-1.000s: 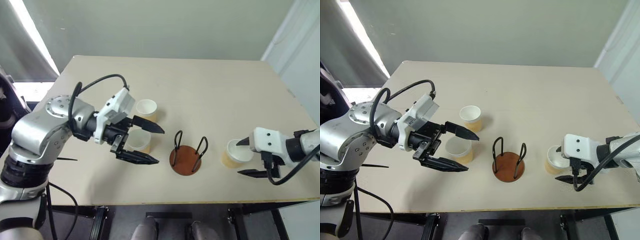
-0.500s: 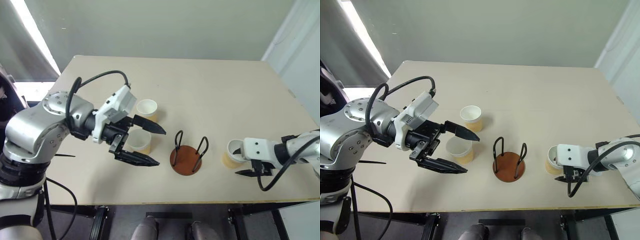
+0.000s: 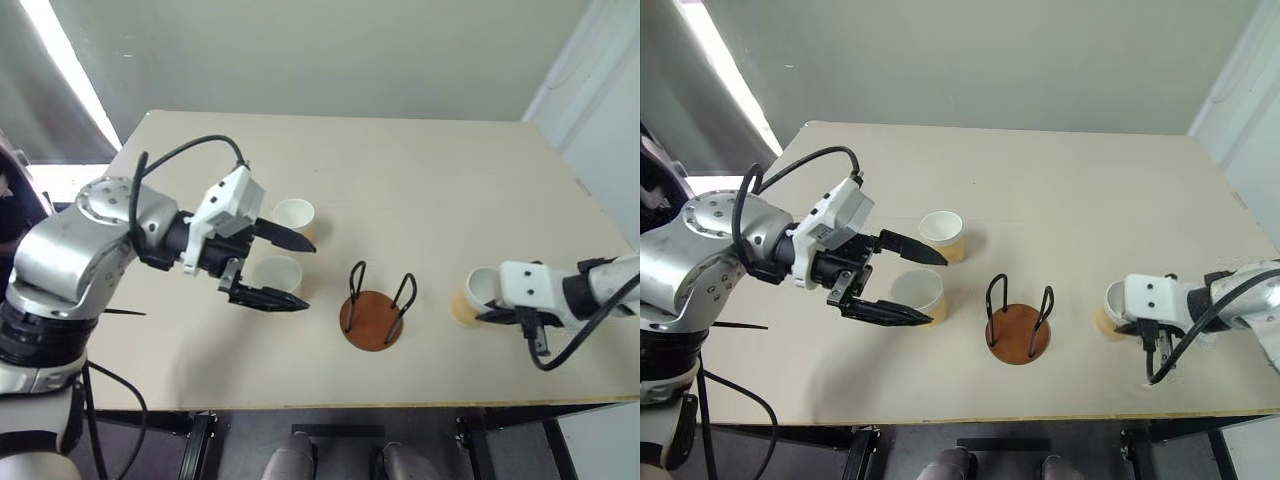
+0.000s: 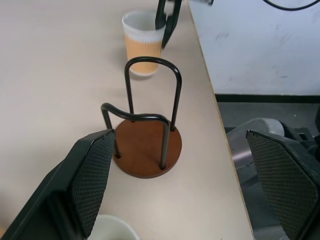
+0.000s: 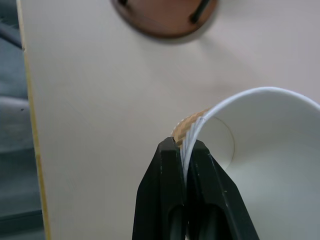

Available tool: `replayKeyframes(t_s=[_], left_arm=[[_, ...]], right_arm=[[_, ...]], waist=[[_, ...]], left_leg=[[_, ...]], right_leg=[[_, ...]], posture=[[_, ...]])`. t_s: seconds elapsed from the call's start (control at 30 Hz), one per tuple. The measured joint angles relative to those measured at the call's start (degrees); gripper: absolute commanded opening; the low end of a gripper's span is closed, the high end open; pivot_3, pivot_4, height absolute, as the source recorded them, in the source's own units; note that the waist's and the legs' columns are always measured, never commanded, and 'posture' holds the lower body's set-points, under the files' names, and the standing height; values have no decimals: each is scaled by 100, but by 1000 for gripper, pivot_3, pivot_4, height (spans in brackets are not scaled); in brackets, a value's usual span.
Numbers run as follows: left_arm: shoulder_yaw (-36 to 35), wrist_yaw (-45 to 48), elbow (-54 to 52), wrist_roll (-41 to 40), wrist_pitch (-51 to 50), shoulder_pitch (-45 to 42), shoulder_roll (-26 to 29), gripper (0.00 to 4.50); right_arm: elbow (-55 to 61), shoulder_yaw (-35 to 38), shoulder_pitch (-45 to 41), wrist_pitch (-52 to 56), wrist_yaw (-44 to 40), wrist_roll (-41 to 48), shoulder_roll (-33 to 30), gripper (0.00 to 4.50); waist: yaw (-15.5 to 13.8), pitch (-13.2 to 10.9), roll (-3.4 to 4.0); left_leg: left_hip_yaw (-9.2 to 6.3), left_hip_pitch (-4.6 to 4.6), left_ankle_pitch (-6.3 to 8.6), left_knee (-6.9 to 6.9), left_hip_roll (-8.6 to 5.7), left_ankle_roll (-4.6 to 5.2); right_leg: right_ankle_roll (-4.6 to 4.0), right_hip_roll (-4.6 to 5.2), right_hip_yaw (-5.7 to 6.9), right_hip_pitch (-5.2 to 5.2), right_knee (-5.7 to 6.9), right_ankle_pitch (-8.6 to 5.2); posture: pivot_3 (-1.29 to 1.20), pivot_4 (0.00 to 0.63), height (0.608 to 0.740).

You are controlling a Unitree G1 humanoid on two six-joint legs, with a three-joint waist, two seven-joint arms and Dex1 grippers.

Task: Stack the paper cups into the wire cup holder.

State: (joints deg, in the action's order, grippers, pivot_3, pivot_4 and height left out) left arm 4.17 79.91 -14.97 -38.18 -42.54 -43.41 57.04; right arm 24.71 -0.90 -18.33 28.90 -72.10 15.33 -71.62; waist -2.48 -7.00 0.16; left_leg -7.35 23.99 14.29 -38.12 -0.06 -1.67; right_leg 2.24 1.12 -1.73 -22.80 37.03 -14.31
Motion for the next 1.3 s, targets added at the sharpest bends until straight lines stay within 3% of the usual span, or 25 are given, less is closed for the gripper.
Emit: replayKeyframes(t_s=[0.27,0.57,0.8,1.3], left_arm=[[-27,209,196,2,300,28,-48,4500],[-54,375,303,98,627,263,-113,4500],[-78,381,361,198,744,426,-127,4500],[-79,375,486,361,873,418,-223,4500]], right_arm=[[386,159,-1943,799,-126,921,97,35],[525,-639,-3211,1287,-210,1132,632,35],[666,-1300,-3457,1340,-225,998,1025,35],[731,-1614,-3045,946,-341,409,1041,35]], waist=[[21,-1,1],[44,-1,2],[45,-1,2],[49,-1,2]], left_leg=[[-2,3,0,1,-1,1],[-4,4,1,2,0,3],[-4,8,2,2,0,6],[-3,7,2,2,1,5]], right_leg=[[0,-2,0,-2,-5,0],[-2,-2,1,-6,-3,-1],[-4,-1,2,-10,-4,-2],[-5,0,1,-10,1,-3]], posture=[[0,150,740],[0,150,740],[0,150,740],[0,150,740]])
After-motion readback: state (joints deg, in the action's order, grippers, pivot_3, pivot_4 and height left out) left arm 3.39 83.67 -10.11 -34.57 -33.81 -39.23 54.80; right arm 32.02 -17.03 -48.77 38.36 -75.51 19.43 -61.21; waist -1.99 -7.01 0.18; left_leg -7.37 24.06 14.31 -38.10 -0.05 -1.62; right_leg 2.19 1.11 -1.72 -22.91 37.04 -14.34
